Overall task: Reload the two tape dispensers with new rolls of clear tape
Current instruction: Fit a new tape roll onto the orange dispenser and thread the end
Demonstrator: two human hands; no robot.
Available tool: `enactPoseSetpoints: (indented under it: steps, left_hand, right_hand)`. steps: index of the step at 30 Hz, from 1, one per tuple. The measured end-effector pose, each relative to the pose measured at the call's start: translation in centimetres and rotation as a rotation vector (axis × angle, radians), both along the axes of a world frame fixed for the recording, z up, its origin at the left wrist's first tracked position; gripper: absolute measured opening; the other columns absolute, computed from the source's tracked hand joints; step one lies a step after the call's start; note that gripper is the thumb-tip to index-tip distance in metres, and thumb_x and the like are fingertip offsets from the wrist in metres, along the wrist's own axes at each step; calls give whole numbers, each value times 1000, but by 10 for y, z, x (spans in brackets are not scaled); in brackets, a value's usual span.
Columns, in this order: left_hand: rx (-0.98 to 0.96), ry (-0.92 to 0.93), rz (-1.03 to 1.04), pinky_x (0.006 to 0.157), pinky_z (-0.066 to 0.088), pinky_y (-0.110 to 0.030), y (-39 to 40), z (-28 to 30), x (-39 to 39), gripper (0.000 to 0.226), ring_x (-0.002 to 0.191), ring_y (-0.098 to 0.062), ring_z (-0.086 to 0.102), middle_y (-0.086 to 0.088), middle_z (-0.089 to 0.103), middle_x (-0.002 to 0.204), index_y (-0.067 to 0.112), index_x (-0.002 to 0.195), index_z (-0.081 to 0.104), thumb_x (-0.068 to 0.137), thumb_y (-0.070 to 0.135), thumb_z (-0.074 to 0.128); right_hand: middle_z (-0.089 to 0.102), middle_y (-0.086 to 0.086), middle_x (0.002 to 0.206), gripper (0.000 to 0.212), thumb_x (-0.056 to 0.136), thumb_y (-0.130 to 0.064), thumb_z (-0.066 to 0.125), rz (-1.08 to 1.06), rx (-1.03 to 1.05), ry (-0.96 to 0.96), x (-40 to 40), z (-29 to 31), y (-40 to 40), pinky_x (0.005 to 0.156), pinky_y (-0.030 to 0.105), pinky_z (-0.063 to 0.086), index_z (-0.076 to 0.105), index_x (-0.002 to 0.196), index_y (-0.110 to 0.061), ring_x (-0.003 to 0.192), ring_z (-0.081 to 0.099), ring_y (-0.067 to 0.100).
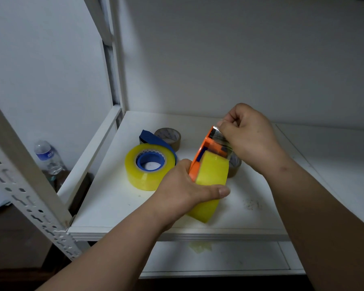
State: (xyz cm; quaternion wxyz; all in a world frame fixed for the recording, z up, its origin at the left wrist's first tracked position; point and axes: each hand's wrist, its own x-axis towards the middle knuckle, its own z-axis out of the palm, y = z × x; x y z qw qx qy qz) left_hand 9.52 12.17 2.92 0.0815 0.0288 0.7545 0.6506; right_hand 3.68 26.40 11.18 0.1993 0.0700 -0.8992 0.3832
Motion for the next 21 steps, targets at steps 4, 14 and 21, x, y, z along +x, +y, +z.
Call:
enactPoseSetpoints:
  steps: [4,14,21]
  left_hand:
    - [22,46,49,65,58,-26,0,0,-1,57,74,-12,70,6,70,77,28,92,61,45,52,83]
    - [-71,150,88,51,49,-18,2,1,-2,39,59,-11,65,1,68,74,21,82,67,60,52,78]
    - [-120,185,140,50,49,-15,4,1,0,32,71,-9,64,2,65,74,27,85,62,68,46,82]
  right_hand:
    - [48,-6,56,16,86,-22,61,28,-26,-15,1,2,6,45,20,36,54,72,-16,44,42,1]
    - [54,-7,67,6,82,-14,56,-42,118,-3,-10,2,14,46,21,35,58,78,-11,57,49,7]
    - [53,-8,65,4,81,-13,54,-33,240,36,-13,-10,17,52,26,38,55,77,-13,62,51,11]
